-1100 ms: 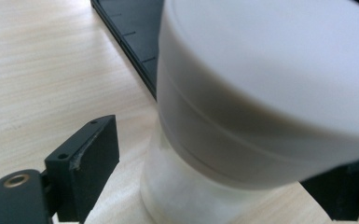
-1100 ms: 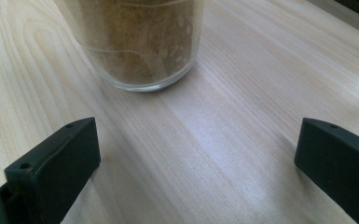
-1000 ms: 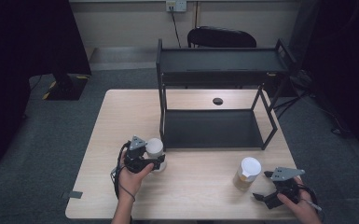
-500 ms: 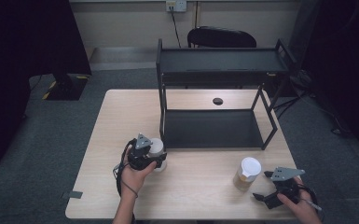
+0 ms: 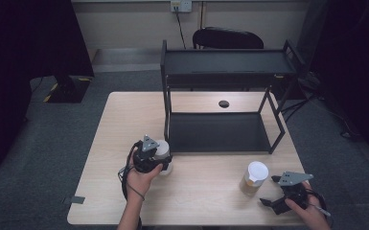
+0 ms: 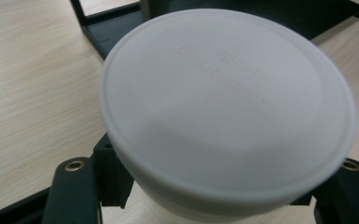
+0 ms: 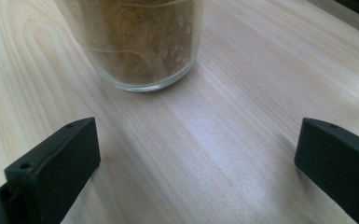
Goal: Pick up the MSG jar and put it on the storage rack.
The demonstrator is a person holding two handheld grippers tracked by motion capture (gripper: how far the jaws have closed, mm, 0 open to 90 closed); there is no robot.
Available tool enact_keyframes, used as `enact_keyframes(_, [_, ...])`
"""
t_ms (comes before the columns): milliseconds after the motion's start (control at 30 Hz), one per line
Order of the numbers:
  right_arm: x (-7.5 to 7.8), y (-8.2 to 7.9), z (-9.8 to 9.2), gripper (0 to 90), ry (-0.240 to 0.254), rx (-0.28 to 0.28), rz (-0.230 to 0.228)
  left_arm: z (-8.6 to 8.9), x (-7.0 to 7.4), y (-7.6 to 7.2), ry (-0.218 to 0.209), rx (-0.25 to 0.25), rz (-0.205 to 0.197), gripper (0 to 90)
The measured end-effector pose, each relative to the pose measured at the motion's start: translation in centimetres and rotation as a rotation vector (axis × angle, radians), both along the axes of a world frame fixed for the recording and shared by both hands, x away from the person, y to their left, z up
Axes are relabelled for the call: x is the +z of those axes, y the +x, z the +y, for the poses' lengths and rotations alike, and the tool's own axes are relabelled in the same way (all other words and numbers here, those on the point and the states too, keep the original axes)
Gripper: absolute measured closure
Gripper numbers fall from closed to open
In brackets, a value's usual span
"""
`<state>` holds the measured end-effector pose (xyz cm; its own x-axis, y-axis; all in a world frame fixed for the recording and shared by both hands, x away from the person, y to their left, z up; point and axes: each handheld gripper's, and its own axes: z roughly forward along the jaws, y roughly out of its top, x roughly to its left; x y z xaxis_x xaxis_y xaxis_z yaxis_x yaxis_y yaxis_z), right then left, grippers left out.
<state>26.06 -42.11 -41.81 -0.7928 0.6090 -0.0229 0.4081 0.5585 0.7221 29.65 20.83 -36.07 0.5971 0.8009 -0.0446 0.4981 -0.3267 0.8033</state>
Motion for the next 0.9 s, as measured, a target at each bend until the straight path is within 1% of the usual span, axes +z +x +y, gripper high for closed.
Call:
enact_keyframes(100, [0.0, 0.0, 0.0, 0.0, 0.000, 0.000, 0.000, -0.3, 0.3, 0.1, 0.005, -0.015, 0.004, 34.5])
enact_keyframes(167, [0.0, 0.0, 0.0, 0.0, 0.000, 0.000, 0.000, -0.6, 0.4, 0.2, -0.006, -0.027, 0.010, 34.6])
enact_keyframes(233, [0.0, 0.0, 0.0, 0.0, 0.000, 0.000, 0.000, -0.8, 0.5, 0.4, -0.003, -0.042, 0.010, 34.6])
enact_keyframes(367, [0.0, 0.0, 0.0, 0.0, 0.000, -0.001, 0.000, -1.4, 0.7, 0.7, -0.001, -0.052, 0.009, 34.6])
enact_keyframes(500, [0.0, 0.0, 0.0, 0.0, 0.000, -0.001, 0.000, -1.8, 1.0, 1.1, -0.020, -0.064, 0.018, 34.7])
enact_keyframes(633, [0.0, 0.0, 0.0, 0.0, 0.000, -0.001, 0.000, -2.3, 1.3, 1.4, -0.020, -0.074, 0.024, 34.7])
enact_keyframes(667, [0.0, 0.0, 0.0, 0.0, 0.000, -0.001, 0.000, -2.7, 1.5, 1.6, -0.021, -0.078, 0.031, 34.8])
enact_keyframes(900, [0.0, 0.0, 0.0, 0.0, 0.000, -0.001, 0.000, -3.5, 2.2, 2.5, -0.049, -0.096, 0.033, 34.8])
